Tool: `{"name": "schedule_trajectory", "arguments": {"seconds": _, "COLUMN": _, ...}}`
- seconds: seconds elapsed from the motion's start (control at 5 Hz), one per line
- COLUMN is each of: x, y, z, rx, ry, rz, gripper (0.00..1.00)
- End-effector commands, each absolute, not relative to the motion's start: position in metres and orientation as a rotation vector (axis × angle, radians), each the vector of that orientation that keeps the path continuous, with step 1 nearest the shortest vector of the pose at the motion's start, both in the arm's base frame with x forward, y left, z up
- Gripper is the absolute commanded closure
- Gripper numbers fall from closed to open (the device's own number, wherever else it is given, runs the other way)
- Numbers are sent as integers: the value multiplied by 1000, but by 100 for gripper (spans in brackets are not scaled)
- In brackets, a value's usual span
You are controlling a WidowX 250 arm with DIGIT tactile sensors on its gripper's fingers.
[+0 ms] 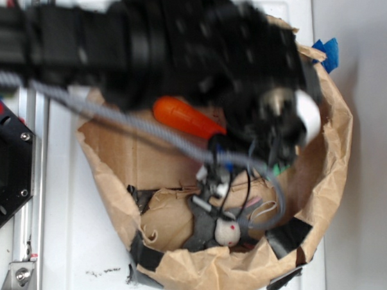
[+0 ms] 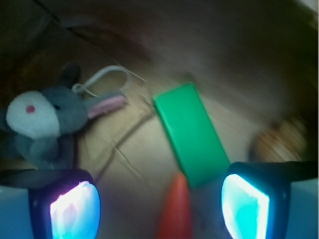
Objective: Grab the green block.
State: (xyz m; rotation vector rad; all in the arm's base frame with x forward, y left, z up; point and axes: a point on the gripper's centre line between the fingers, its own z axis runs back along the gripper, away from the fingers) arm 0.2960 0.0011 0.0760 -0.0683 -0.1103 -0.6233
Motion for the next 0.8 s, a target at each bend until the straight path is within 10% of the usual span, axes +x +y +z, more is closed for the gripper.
{"name": "schedule_trajectory", "arguments": {"seconds": 0.0, "x": 309, "y": -19, "z": 80, "rx": -36, "ry": -161, "rz": -705, "gripper": 0}}
{"name": "schedule_trajectory", "arguments": {"seconds": 0.6, "x": 314, "y": -2, "z": 78, "rx": -61, "ry": -191, "rz": -724, "gripper": 0}}
